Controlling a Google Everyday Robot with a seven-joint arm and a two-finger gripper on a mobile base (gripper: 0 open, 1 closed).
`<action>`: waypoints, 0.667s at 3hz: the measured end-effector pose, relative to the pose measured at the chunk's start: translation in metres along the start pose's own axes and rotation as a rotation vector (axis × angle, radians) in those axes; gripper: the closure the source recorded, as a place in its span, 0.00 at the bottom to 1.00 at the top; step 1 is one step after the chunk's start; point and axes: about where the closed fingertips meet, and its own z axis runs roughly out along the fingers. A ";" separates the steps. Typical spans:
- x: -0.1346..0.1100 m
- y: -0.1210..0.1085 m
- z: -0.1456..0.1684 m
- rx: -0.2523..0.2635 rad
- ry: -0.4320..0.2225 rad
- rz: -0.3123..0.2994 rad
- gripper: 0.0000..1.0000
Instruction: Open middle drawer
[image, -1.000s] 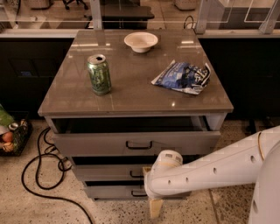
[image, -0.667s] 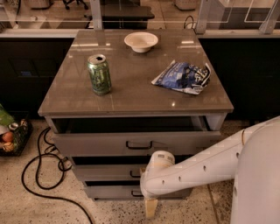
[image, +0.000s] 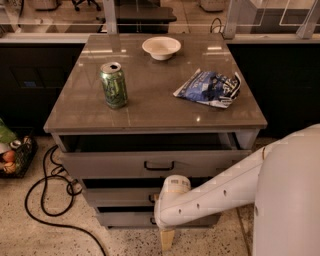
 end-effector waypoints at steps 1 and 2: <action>0.000 -0.001 0.011 -0.017 0.048 0.009 0.00; 0.001 -0.004 0.016 -0.021 0.068 0.010 0.00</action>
Offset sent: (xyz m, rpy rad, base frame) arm 0.0118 0.0036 -0.0195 -0.0937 0.0115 -0.0233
